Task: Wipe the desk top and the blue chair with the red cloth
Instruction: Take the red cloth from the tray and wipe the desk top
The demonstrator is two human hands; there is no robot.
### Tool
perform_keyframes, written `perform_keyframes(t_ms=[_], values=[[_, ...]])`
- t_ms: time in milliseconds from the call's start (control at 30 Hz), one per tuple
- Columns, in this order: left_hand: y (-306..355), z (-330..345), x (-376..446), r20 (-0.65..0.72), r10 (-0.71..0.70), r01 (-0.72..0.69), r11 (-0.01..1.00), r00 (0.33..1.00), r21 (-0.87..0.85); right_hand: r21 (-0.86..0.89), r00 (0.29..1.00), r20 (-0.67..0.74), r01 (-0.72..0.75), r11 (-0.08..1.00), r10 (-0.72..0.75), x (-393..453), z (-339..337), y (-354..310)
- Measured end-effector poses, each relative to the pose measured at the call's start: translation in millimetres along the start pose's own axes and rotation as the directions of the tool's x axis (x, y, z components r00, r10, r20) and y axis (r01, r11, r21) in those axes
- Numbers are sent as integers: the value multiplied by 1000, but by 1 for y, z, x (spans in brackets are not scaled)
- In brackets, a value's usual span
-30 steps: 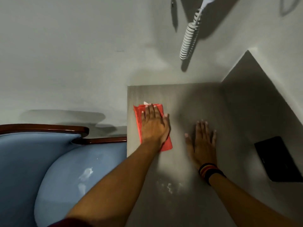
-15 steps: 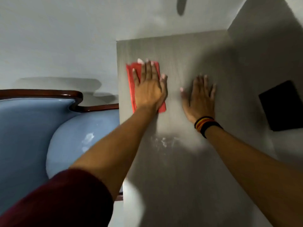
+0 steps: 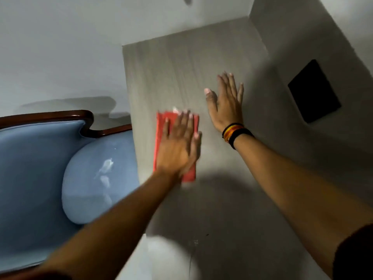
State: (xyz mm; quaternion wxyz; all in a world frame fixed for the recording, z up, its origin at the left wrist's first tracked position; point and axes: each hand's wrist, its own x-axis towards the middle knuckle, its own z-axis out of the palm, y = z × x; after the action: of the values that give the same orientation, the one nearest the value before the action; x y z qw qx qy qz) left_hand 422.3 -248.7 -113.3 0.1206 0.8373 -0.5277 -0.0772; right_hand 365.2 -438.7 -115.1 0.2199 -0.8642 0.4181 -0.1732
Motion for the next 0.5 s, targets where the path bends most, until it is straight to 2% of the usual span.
perform_keyframes(t_ms=[67, 133, 267, 367, 500], values=[[-14, -8, 51, 10, 44, -44, 999, 999, 3, 55, 994, -83, -65, 996, 70, -34, -13, 10], [-22, -14, 91, 25, 92, -93, 995, 995, 43, 32, 978, -151, -141, 989, 144, -84, -28, 27], [-24, -18, 110, 65, 109, -113, 992, 992, 60, -6, 956, -185, -234, 972, 228, -180, -53, 63], [-10, -17, 65, 84, 126, -133, 988, 988, 75, -68, 953, -192, -249, 966, 233, -217, -62, 75], [37, -2, -75, 91, 253, -262, 958, 963, 115, -193, 952, -152, -292, 937, 265, -241, -57, 70]])
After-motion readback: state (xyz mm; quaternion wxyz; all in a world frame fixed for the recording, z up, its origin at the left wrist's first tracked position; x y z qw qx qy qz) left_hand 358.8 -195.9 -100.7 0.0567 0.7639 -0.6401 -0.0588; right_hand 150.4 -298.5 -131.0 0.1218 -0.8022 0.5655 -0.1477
